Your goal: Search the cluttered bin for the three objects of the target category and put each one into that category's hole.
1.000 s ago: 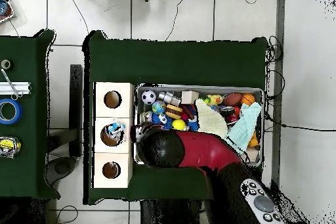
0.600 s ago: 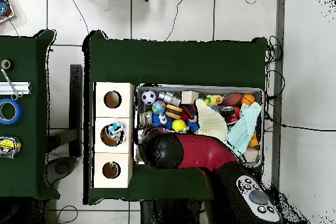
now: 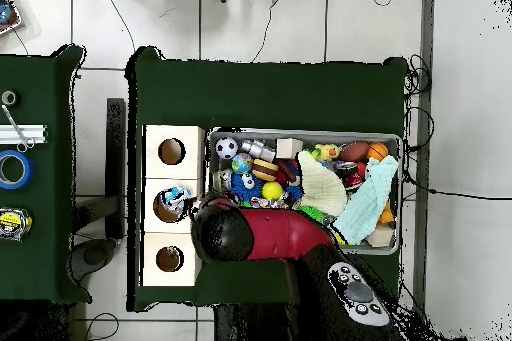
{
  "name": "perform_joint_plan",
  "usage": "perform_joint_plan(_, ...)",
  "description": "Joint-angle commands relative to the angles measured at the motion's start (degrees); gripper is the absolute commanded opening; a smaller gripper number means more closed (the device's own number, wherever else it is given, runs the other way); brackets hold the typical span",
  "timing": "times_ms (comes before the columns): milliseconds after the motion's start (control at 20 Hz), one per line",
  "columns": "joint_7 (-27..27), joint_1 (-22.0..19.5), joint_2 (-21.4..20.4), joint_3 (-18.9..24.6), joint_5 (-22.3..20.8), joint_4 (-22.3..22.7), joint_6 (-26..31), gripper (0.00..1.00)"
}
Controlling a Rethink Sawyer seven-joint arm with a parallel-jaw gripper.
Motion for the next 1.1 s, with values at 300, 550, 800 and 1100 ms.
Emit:
perform_joint_plan(300,10.0,2.8,2.9,-4.5,-0.6,-1.5,-4.6,1.00)
perform_joint_plan(550,8.5,3.1,6.5,-5.3,-1.9,-3.4,-6.9,1.00)
perform_joint_plan(800,8.0,3.5,9.8,-5.2,-2.8,-3.8,-9.6,1.00)
perform_joint_plan(1100,9.0,5.9,7.4,-5.1,-0.5,-4.2,-6.1,1.00)
